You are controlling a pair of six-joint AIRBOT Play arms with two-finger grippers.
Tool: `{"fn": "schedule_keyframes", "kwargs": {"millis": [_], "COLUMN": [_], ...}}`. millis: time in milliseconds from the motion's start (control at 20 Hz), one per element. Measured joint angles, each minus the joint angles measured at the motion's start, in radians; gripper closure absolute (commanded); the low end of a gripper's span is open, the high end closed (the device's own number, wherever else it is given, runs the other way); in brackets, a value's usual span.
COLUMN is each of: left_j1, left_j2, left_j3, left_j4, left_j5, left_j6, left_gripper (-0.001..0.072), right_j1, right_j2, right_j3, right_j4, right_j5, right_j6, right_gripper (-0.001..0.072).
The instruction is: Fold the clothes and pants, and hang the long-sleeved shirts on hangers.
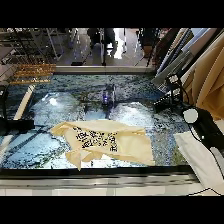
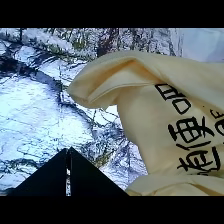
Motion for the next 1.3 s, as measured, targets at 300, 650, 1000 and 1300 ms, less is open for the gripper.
{"fn": "schedule_keyframes", "kwargs": {"millis": [300,650,1000,1300], "left_j1": [0.000,0.000,0.000,0.000], "left_j2": [0.000,-0.001,-0.097,-0.375], "left_j3": [0.000,0.000,0.000,0.027], "left_j4": [0.000,-0.002,0.003,-0.192], "left_j5": [0.000,0.042,0.125,0.150], "left_j6": [0.000,0.000,0.069,0.275], "left_gripper": [0.0699,0.0532,0.0019,0.0019], "right_j1": [0.000,0.000,0.001,-0.033], "right_j2": [0.000,0.000,0.020,-0.016], "right_j3": [0.000,0.000,0.002,-0.009], "right_j4": [0.000,0.000,0.144,0.052], "right_j5": [0.000,0.000,0.093,0.315], "right_j6": [0.000,0.000,0.044,0.240], "right_gripper": [0.0646,0.0646,0.0696,0.0185]}}
